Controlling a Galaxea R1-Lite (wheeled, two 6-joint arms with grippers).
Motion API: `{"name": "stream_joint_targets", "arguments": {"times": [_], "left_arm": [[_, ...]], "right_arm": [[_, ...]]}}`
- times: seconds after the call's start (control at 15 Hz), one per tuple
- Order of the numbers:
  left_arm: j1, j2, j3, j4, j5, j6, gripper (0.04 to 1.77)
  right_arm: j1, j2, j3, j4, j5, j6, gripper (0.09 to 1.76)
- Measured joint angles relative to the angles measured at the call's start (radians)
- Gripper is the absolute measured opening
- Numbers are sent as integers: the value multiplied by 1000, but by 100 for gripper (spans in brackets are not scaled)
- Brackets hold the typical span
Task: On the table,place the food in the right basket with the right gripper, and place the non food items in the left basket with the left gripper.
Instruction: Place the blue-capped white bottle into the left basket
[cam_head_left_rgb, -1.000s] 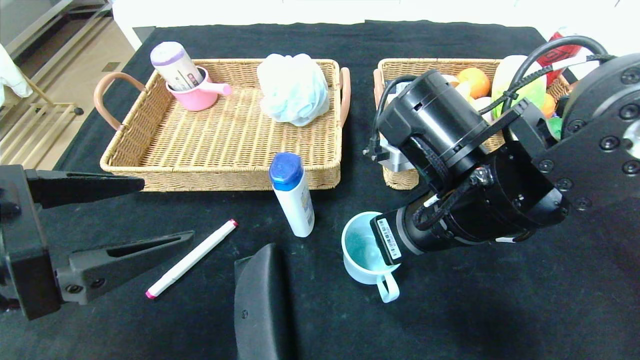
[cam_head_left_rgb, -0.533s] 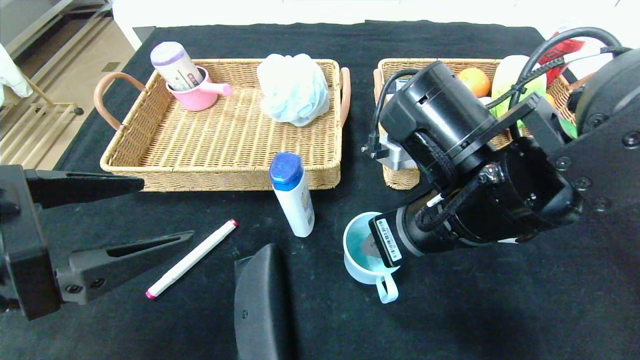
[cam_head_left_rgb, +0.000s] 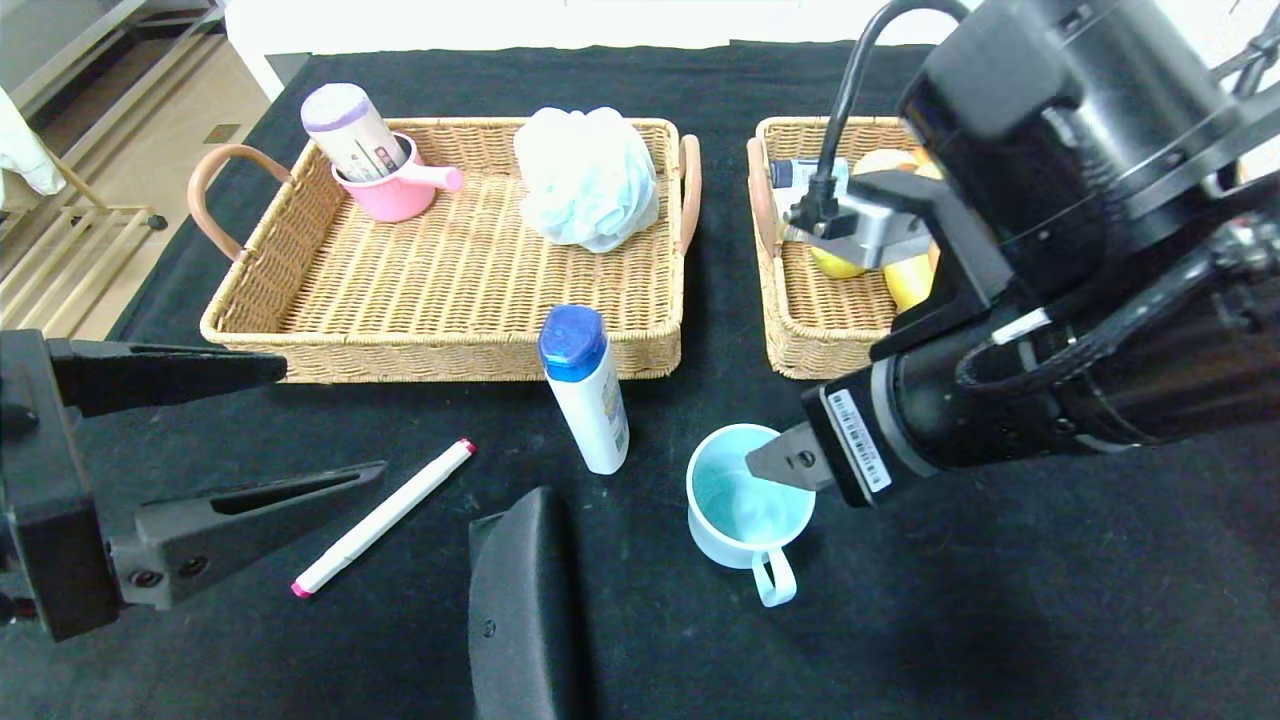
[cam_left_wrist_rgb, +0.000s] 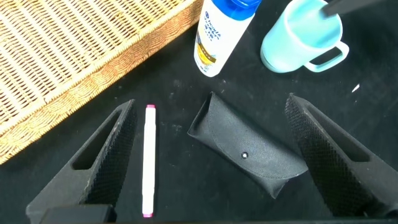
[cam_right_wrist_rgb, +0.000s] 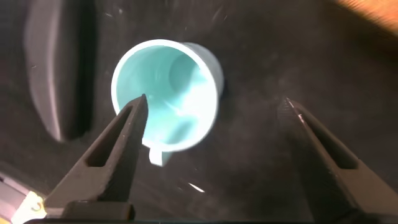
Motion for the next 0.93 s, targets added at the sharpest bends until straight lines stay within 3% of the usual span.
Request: {"name": "stream_joint_targets", "arguments": {"times": [0.4, 0.93], "left_arm": [[0, 5, 1, 1, 0, 0, 172], [-21, 3, 16, 1, 1, 14, 172]], "right_arm": [[-115, -161, 28, -3, 198, -147, 163], [-446, -379, 160, -11, 552, -362, 168]]}}
